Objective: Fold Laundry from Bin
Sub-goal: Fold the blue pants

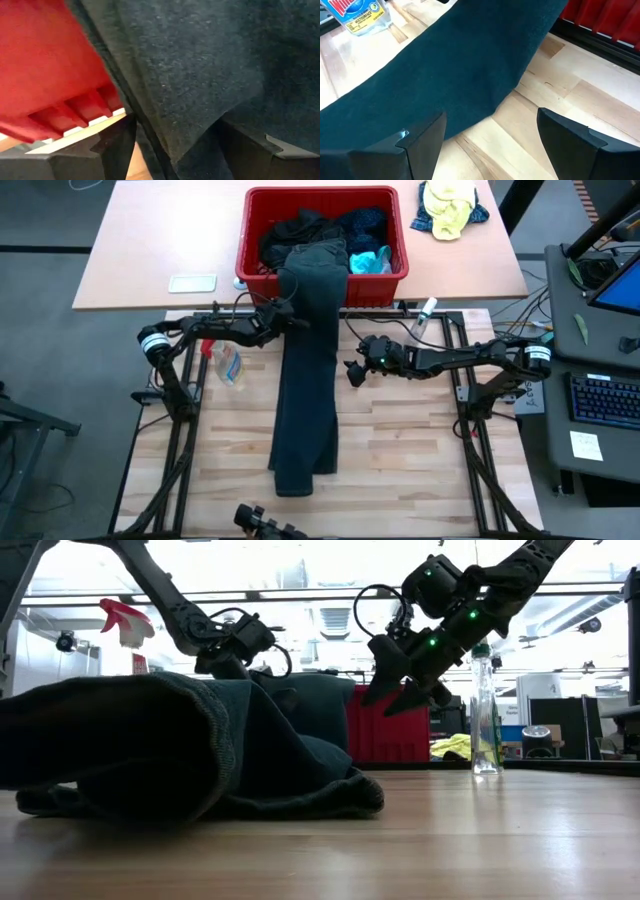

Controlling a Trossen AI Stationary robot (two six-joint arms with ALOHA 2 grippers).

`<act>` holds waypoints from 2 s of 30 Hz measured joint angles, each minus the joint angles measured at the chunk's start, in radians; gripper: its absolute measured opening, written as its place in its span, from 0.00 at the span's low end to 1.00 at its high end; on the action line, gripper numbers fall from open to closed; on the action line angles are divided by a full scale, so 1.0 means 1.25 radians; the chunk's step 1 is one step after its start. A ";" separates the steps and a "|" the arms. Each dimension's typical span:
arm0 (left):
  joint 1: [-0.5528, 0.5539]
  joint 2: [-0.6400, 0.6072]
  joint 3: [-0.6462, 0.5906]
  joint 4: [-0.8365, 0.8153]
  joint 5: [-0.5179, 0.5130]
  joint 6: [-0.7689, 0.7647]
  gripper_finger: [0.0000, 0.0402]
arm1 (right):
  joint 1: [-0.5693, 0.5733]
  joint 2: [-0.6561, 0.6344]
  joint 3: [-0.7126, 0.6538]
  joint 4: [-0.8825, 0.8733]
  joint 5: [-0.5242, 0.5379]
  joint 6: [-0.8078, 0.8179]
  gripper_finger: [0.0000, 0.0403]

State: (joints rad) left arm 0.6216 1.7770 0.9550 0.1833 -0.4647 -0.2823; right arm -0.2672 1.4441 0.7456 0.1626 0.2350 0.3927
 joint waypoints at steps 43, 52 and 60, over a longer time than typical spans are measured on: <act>-0.022 0.056 -0.039 0.254 0.267 0.117 0.01 | -0.145 0.210 0.213 -0.002 0.006 -0.135 0.04; -0.024 0.010 -0.080 0.251 0.171 0.111 0.03 | -0.150 0.190 0.226 -0.001 0.022 -0.146 0.18; -0.024 0.004 -0.081 0.237 0.162 0.032 0.18 | -0.150 0.185 0.226 -0.005 0.019 -0.142 0.45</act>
State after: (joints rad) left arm 0.5919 1.7819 0.8532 0.4796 -0.2625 -0.2424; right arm -0.4545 1.6756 1.0275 0.1557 0.2590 0.2157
